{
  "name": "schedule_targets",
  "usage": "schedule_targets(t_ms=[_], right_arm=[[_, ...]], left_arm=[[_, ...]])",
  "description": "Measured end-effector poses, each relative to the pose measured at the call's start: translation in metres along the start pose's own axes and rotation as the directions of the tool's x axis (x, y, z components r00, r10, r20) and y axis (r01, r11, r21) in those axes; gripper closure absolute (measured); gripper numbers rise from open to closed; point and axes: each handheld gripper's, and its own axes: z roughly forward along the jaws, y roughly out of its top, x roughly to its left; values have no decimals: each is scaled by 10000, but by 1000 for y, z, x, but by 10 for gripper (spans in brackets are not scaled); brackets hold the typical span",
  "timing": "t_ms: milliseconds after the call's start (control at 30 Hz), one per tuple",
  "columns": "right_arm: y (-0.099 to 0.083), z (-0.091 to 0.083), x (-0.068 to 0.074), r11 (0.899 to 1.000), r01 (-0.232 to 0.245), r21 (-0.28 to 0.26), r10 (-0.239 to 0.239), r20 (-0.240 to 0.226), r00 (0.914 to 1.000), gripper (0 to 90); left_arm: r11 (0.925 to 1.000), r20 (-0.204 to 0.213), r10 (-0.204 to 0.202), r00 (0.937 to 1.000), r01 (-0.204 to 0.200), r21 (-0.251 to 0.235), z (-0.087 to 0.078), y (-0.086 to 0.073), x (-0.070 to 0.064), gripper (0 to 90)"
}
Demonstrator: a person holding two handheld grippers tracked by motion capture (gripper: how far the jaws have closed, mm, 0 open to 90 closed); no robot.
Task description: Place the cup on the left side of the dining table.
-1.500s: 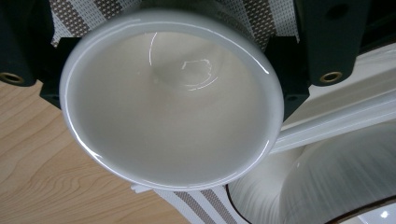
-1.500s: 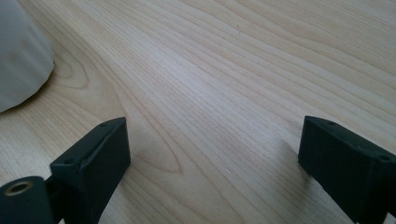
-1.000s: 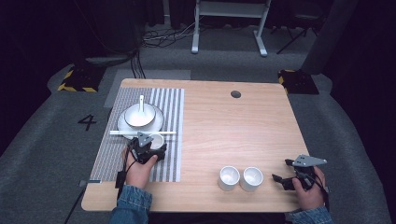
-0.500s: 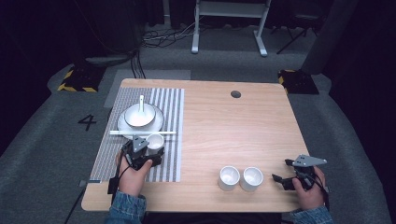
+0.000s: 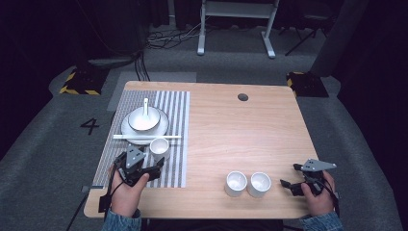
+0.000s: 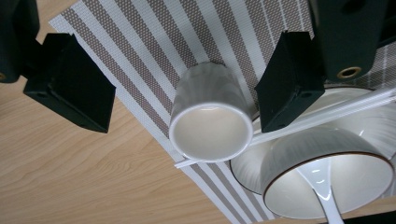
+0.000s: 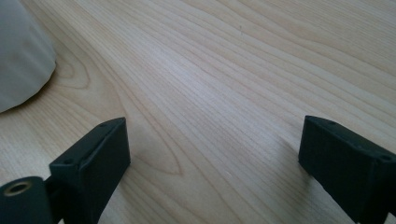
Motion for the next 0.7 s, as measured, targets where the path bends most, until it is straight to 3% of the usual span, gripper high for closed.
schedule_targets(t_ms=[133,333,700], right_arm=[[0,0,0,10000,1,1,-1,7,10000,91],[0,0,0,10000,4,0,-4,8,10000,91],[0,0,0,10000,1,2,-1,9,10000,90]], left_arm=[[9999,267,-105,9996,108,-122,-17,-4,2,196],[9999,177,101,9998,-100,-44,-31,-11,6,196],[9951,300,377,9988,-402,906,-37,-36,17,197]])
